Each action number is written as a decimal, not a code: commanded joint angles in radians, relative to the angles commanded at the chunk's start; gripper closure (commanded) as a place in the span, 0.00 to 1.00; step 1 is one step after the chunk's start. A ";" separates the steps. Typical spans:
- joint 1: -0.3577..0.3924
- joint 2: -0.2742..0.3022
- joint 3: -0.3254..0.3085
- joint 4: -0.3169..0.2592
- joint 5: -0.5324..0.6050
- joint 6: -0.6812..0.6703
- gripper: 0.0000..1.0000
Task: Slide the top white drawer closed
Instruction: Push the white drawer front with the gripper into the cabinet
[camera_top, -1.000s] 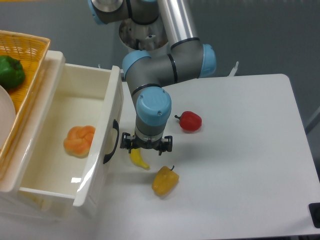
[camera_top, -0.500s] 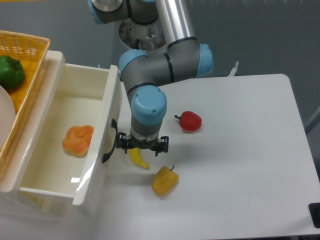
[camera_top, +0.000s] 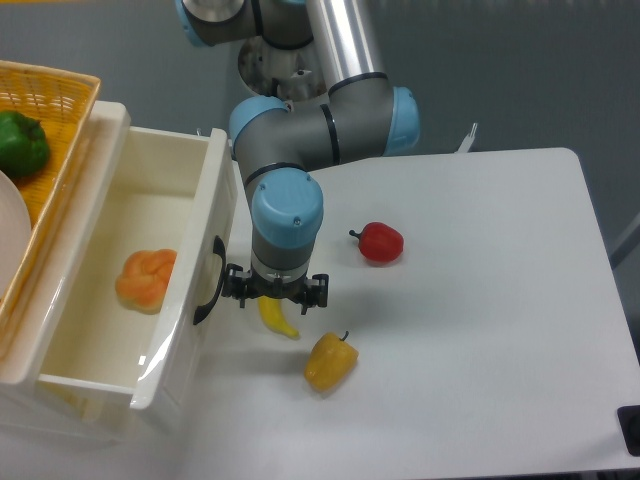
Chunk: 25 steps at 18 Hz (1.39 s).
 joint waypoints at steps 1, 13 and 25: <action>-0.006 0.000 0.000 -0.002 0.000 0.000 0.00; -0.080 -0.002 0.008 0.000 -0.025 0.000 0.00; -0.127 -0.008 0.037 0.002 -0.026 0.003 0.00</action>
